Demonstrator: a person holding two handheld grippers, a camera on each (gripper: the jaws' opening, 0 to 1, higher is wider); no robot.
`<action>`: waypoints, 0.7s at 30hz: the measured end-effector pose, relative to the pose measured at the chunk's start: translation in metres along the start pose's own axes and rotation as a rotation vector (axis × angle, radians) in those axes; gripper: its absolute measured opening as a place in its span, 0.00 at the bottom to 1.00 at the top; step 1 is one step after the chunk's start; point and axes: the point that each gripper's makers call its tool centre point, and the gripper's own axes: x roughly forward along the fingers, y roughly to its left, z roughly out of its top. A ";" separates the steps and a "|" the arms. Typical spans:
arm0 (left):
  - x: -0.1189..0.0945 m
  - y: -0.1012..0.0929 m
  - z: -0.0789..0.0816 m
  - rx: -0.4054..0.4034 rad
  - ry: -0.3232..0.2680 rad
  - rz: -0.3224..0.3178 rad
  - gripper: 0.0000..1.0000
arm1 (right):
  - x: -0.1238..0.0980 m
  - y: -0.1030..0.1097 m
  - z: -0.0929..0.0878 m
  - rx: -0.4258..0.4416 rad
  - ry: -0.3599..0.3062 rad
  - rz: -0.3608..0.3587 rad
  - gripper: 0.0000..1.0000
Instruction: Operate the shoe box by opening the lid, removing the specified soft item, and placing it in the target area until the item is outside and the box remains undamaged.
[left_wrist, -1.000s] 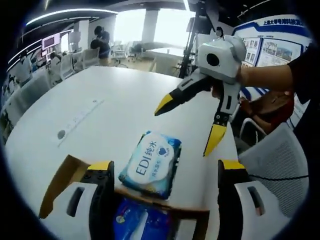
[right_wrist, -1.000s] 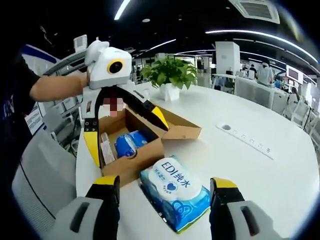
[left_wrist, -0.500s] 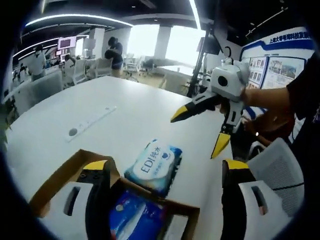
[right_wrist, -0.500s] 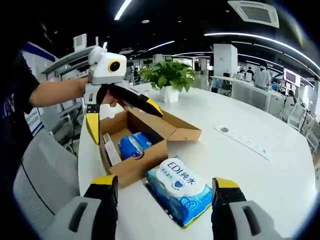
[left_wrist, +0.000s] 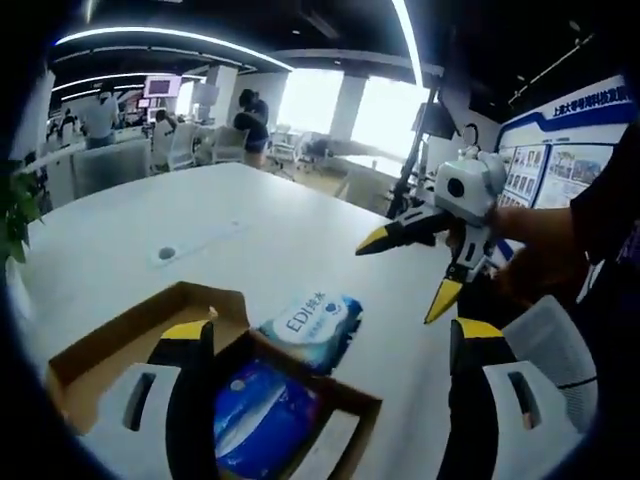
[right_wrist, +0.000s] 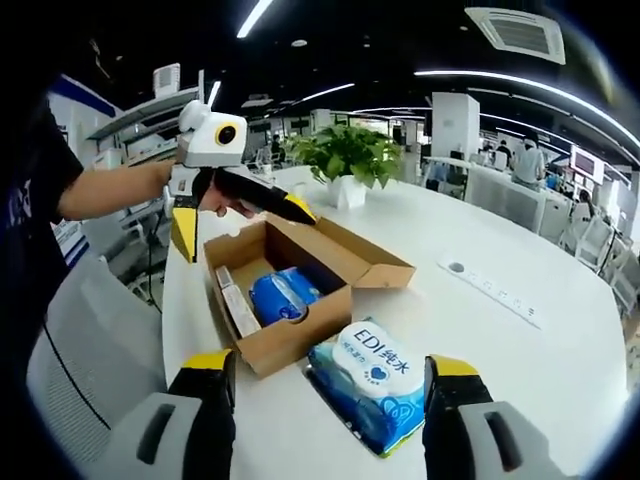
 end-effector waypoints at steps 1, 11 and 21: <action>-0.003 0.001 0.001 -0.007 -0.012 0.006 0.97 | 0.001 0.002 -0.001 -0.008 0.006 0.000 0.75; -0.034 0.000 -0.011 -0.028 -0.042 0.051 0.99 | 0.008 0.018 0.001 -0.048 0.025 0.019 0.74; -0.066 -0.012 -0.011 -0.047 -0.087 0.076 0.99 | 0.015 0.029 0.004 -0.108 0.037 0.023 0.71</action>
